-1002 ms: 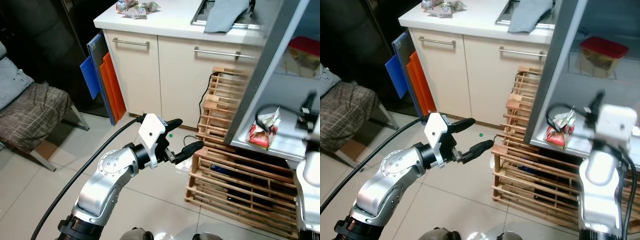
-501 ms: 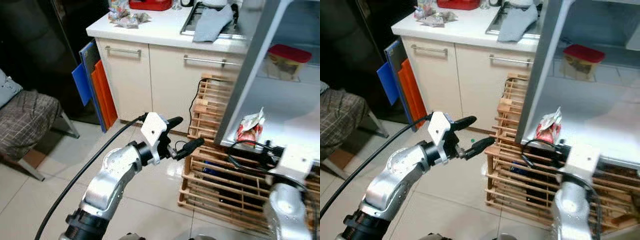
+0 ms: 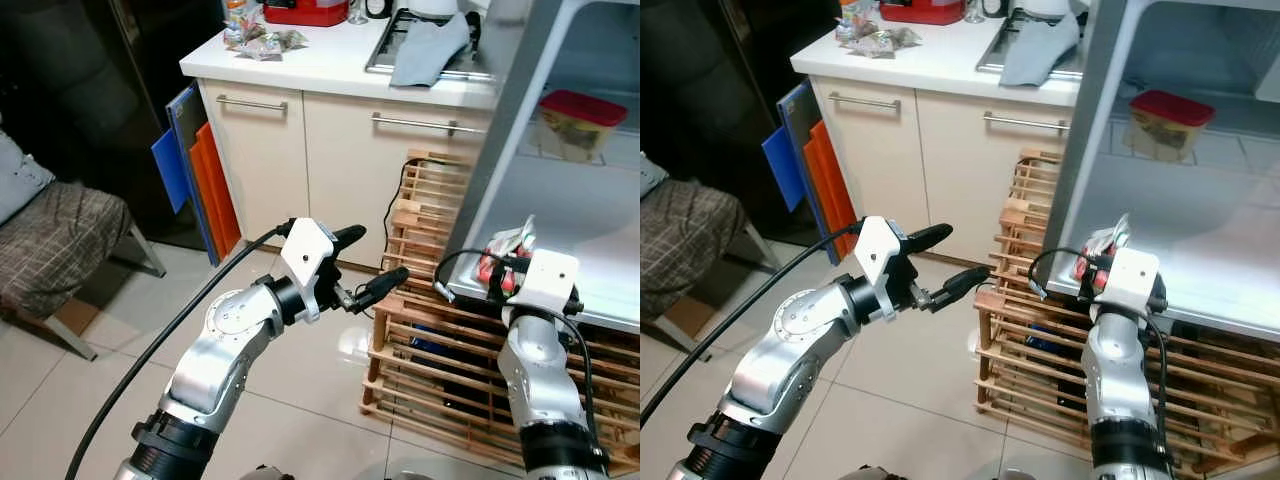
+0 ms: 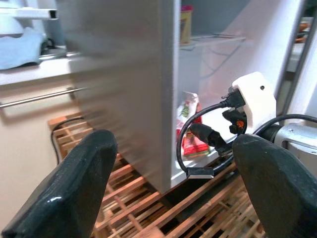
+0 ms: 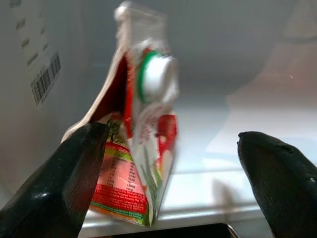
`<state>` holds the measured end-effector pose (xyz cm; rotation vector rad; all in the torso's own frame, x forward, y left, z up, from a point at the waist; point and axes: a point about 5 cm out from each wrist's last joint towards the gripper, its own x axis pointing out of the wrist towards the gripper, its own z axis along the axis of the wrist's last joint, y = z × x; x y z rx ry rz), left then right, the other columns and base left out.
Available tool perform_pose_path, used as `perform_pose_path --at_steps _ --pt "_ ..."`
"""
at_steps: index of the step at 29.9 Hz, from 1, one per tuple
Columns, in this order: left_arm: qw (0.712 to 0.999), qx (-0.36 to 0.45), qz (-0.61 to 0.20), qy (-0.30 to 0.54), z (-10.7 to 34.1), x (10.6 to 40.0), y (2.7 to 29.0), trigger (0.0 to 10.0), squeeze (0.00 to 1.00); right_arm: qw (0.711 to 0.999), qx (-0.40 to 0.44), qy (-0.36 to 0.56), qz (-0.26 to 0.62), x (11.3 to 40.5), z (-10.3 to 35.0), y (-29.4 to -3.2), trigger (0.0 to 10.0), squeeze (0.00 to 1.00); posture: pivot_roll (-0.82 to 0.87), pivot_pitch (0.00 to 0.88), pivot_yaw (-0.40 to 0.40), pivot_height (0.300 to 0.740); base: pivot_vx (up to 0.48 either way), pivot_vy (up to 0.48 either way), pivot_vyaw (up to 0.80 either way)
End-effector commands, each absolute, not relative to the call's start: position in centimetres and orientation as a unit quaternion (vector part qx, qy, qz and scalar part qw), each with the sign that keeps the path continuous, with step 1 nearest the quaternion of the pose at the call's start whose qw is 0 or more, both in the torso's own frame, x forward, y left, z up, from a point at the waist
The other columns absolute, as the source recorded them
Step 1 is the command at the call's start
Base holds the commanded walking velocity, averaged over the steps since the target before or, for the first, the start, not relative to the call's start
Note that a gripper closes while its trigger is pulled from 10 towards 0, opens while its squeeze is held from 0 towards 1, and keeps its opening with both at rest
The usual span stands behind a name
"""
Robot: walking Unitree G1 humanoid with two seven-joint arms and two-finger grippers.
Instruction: Restocking fridge
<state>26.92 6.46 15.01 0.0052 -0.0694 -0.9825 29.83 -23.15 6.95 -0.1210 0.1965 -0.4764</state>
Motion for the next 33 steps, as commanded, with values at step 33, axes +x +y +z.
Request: perform_pose_path --at_steps 33 --pt "0.88 0.009 -0.474 -0.024 15.2 26.7 6.6 10.0 0.0 0.952 -0.112 0.046 -0.281 27.7 5.7 -25.6 10.0 0.0 -0.04 0.017 0.076 0.74 0.0 0.0 0.0"
